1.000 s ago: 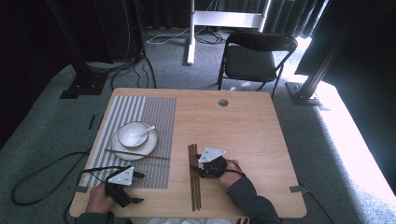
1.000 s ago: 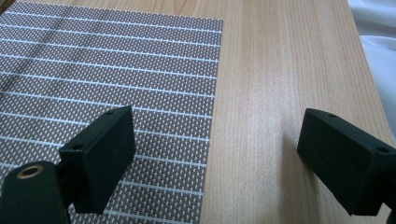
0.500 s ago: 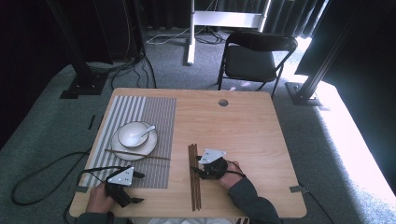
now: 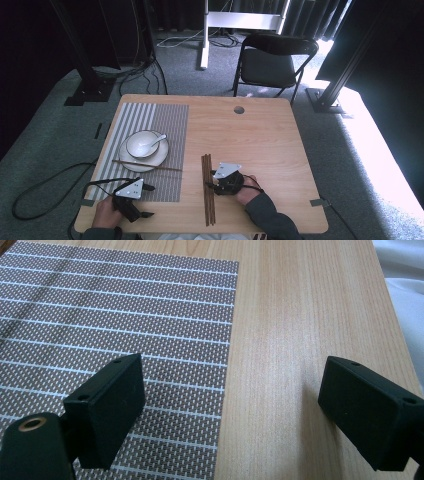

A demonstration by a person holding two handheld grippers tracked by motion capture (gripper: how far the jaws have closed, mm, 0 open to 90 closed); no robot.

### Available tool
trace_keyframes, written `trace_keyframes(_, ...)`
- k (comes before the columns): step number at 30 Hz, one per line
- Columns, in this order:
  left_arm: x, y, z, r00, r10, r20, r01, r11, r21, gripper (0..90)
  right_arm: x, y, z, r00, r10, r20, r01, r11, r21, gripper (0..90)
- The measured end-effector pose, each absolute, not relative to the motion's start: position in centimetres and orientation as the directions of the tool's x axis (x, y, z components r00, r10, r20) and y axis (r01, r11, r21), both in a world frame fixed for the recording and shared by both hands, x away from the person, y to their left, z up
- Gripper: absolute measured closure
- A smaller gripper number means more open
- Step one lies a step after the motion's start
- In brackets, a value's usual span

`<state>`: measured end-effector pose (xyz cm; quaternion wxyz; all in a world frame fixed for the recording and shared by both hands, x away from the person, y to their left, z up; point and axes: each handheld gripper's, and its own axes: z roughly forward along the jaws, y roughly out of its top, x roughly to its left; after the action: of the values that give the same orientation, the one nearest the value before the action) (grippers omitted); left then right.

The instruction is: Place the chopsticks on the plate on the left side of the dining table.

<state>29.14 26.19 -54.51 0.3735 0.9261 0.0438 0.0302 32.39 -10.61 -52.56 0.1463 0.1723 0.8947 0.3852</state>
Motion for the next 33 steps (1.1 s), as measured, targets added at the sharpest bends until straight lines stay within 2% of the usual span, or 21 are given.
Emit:
trace_keyframes(23,29.14,26.19,-54.51,0.994,0.103,0.023,0.058,-0.717,0.694,11.6,32.2,-11.02,-53.5,-0.907,0.412,-0.089,0.235,0.67,0.704,59.0)
trace_keyframes(30,29.12,26.18,-54.52,0.994,0.105,0.023,0.06,-0.717,0.694,11.6,32.43,-11.14,-53.52,-0.899,0.429,-0.089,0.251,0.672,0.697,60.5)
trace_keyframes(33,29.12,26.18,-54.52,0.994,0.105,0.023,0.059,-0.717,0.694,11.6,32.72,-11.44,-53.58,-0.889,0.451,-0.077,0.278,0.667,0.692,63.7)
